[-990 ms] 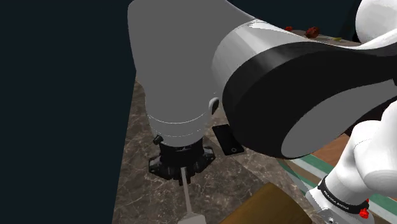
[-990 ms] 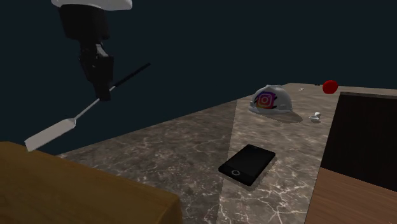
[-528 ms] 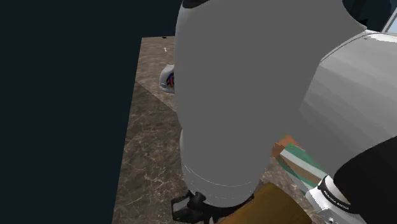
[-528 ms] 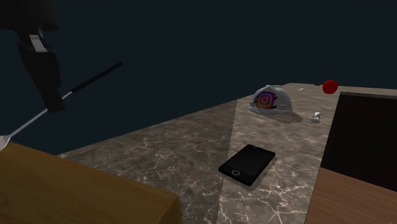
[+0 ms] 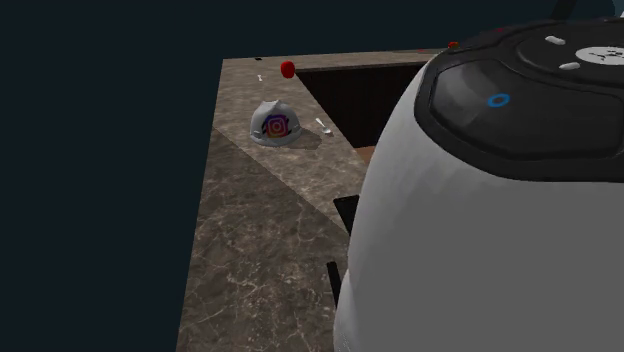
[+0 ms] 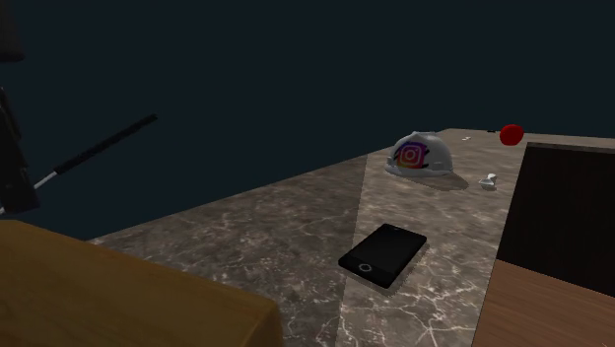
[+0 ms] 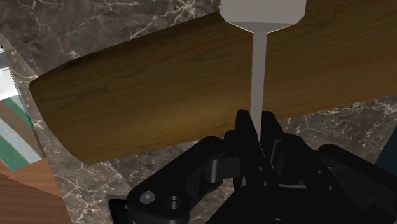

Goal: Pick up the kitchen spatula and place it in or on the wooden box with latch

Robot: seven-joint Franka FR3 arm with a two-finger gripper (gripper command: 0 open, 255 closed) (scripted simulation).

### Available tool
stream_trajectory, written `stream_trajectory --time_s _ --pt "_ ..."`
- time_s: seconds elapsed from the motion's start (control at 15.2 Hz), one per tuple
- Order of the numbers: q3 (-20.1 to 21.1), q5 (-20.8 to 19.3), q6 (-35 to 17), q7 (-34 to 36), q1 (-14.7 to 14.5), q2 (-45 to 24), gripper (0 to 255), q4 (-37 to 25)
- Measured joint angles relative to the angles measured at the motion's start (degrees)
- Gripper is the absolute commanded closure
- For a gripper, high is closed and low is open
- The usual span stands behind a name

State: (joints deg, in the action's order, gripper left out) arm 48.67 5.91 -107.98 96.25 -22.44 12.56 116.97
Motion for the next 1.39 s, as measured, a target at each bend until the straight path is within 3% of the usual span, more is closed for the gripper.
stream_trajectory --time_s 0.73,1.19,1.25,1.39 --pt "1.8 -1.6 -8.5 1.8 0.2 -2.7 255 6.5" --pt "1.9 -1.9 -9.2 2.0 0.3 -3.0 255 7.0" --pt "1.9 -1.9 -9.2 2.0 0.3 -3.0 0 7.0" --pt "1.9 -1.9 -9.2 2.0 0.3 -3.0 0 7.0"
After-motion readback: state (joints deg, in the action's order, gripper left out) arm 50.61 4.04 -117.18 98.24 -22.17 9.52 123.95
